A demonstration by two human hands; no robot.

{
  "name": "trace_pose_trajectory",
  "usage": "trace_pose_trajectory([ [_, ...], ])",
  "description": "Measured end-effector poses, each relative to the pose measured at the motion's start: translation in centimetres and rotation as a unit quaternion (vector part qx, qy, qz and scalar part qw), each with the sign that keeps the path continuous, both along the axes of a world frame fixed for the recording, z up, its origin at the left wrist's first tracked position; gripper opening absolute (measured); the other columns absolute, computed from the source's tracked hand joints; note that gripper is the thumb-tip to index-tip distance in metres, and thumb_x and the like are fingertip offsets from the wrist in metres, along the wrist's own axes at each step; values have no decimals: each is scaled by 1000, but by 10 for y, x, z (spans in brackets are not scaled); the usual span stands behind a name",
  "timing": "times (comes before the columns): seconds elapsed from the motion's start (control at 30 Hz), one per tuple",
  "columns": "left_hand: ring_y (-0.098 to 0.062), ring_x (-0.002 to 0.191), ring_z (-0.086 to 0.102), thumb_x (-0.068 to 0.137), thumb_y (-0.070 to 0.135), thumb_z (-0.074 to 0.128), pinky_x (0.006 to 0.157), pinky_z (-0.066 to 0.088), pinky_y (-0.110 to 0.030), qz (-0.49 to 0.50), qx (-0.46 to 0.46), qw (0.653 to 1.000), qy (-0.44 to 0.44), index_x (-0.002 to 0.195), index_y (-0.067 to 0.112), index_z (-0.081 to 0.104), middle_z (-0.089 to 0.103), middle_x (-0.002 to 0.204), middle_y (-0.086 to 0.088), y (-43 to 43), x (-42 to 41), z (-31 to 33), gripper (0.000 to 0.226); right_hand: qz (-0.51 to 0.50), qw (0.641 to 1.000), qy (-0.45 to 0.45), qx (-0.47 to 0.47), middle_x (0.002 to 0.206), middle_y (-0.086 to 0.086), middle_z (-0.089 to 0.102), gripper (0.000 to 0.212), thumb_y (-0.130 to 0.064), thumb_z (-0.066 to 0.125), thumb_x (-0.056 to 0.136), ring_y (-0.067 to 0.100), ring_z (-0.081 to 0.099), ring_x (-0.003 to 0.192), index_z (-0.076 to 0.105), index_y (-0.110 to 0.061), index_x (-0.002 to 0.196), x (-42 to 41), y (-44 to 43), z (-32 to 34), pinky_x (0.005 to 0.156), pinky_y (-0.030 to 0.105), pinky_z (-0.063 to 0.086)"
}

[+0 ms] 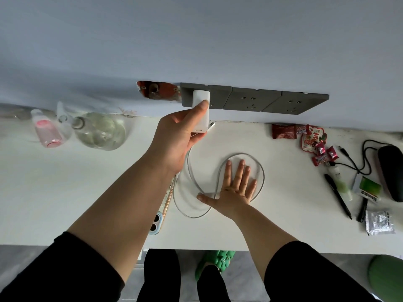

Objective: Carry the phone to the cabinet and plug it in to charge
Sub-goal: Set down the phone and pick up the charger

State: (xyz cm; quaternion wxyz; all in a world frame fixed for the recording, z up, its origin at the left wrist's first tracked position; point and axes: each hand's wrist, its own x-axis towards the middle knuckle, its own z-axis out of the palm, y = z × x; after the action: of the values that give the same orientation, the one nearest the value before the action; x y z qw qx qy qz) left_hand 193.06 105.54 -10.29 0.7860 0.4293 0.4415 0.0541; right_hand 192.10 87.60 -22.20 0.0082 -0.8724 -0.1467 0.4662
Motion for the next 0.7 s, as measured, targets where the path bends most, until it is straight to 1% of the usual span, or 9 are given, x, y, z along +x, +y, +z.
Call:
trace_pose_trajectory([
  [0.1, -21, 110, 66, 90, 58, 44, 95, 52, -34, 1, -77, 997, -11, 113, 11, 61, 69, 115, -9, -1, -10, -14, 55, -4, 1000, -3, 1, 121, -1, -70, 131, -97, 32, 41, 18, -63, 114, -59, -37, 112, -1, -5, -1, 106, 52, -29],
  [0.17, -23, 113, 63, 95, 56, 30, 92, 49, -30, -14, -76, 996, 42, 130, 8, 52, 64, 123, -9, -5, -21, -31, 63, -2, 1000, -4, -1, 121, -1, -70, 132, -97, 35, 42, 17, -64, 113, -60, -37, 111, 1, -2, -2, 106, 52, -29],
  [0.2, -25, 110, 63, 98, 48, 31, 87, 48, -30, -44, -30, 995, 89, 129, 7, 53, 63, 120, -11, -15, -25, -44, 55, -2, 1000, -8, -5, 121, 0, -70, 132, -96, 36, 43, 17, -64, 112, -60, -37, 111, 4, -3, -7, 107, 52, -28],
  [0.23, -28, 108, 63, 100, 37, 37, 84, 48, -32, -90, 53, 984, 142, 124, 7, 57, 65, 117, -14, -24, -28, -58, 43, -1, 1000, -9, -7, 121, 0, -70, 132, -96, 36, 44, 18, -64, 112, -60, -36, 111, 6, -5, -11, 107, 53, -28],
  [0.3, -30, 111, 62, 95, 23, 51, 91, 45, -34, -208, 259, 920, 209, 117, 8, 61, 67, 119, -15, -32, -31, -77, 29, 0, 1000, -8, -5, 121, 0, -70, 132, -96, 37, 44, 18, -64, 113, -60, -36, 111, 6, -3, -11, 106, 53, -28],
  [0.37, -29, 113, 59, 90, 24, 59, 98, 45, -37, -285, 372, 856, 219, 126, 11, 57, 64, 123, -13, -33, -25, -86, 38, 3, 1000, -14, 7, 123, 0, -69, 132, -96, 37, 45, 18, -63, 115, -58, -36, 114, 1, -4, -8, 105, 52, -30],
  [0.43, -31, 113, 57, 86, 28, 62, 97, 46, -45, -292, 417, 830, 229, 127, 14, 57, 63, 121, -12, -27, -10, -89, 43, 3, 1000, -21, 20, 126, 0, -67, 132, -95, 37, 46, 19, -61, 118, -56, -36, 118, -3, -3, -5, 103, 51, -32],
  [0.57, -33, 107, 60, 87, 25, 61, 91, 48, -46, -254, 429, 831, 248, 112, 13, 63, 67, 113, -13, -22, 11, -102, 28, 5, 999, -29, 26, 127, 0, -66, 132, -95, 36, 46, 19, -60, 119, -56, -36, 119, -3, -3, -9, 99, 48, -36],
  [0.7, -35, 93, 66, 91, 18, 57, 84, 53, -44, -219, 389, 866, 224, 107, 5, 64, 70, 101, -18, -20, 11, -104, 22, 8, 999, -33, 24, 128, 1, -66, 132, -95, 38, 46, 20, -60, 119, -56, -36, 119, -2, -5, -14, 100, 48, -37],
])
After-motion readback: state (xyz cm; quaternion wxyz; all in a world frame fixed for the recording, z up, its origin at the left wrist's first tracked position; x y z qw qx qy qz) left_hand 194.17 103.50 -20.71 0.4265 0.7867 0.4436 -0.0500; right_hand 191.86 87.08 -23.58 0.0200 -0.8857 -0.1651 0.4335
